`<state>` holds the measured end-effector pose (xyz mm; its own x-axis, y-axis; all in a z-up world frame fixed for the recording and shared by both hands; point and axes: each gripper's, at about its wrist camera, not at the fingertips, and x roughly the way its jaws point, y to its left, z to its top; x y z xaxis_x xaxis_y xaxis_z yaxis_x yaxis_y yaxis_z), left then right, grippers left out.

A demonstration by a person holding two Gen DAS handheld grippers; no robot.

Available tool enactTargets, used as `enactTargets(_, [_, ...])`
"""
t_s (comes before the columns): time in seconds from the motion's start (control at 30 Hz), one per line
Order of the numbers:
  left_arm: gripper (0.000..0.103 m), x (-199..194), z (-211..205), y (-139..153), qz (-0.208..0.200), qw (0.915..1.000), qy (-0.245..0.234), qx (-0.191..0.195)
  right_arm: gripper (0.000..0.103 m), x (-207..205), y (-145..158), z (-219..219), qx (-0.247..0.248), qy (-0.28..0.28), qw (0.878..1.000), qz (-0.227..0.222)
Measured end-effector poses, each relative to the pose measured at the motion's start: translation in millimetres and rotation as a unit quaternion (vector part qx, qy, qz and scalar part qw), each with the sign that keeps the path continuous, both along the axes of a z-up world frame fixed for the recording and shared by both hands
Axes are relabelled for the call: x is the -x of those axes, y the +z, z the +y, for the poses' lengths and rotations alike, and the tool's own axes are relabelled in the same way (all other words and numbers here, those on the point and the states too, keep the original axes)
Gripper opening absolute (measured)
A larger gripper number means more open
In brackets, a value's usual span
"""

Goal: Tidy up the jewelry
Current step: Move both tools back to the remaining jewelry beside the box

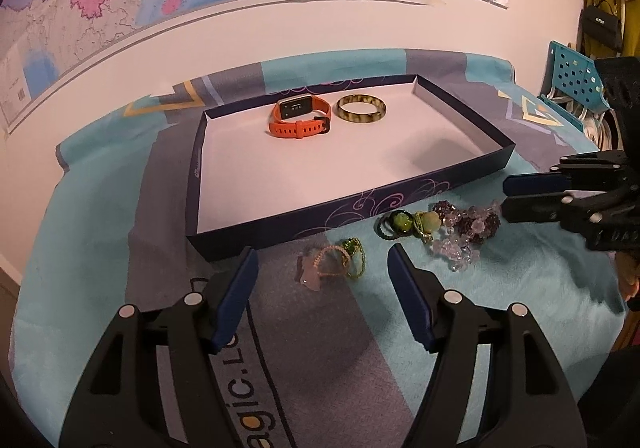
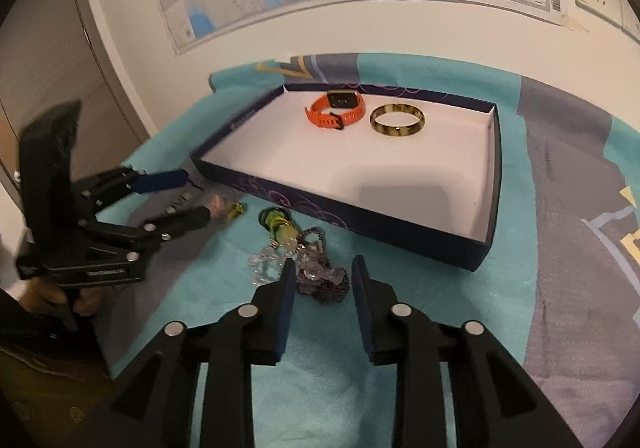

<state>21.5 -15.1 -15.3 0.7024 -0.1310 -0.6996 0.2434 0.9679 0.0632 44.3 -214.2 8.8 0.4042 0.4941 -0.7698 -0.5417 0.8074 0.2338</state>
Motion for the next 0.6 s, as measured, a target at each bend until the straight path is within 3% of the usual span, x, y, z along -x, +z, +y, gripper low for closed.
enactTargets(0.17, [0.067, 0.2, -1.0, -1.4, 0.003, 1.0000, 0.000, -0.002, 0.030, -4.3, -7.2, 17.2, 0.027, 0.014, 0.999, -0.013])
enactTargets(0.2, [0.068, 0.3, -0.8, -1.1, 0.003, 1.0000, 0.001, -0.002, 0.020, -4.3, -6.2, 18.6, 0.029, 0.017, 0.999, -0.017])
enactTargets(0.3, [0.068, 0.1, 1.9, -1.3, 0.003, 1.0000, 0.004, -0.002, 0.009, -4.2, -2.5, 18.2, 0.024, 0.021, 0.999, -0.020])
enactTargets(0.6, [0.068, -0.4, 11.5, -1.7, 0.009, 0.9999, 0.002, 0.007, 0.008, 1.8, 35.3, 5.4, -0.057, 0.023, 0.998, -0.031])
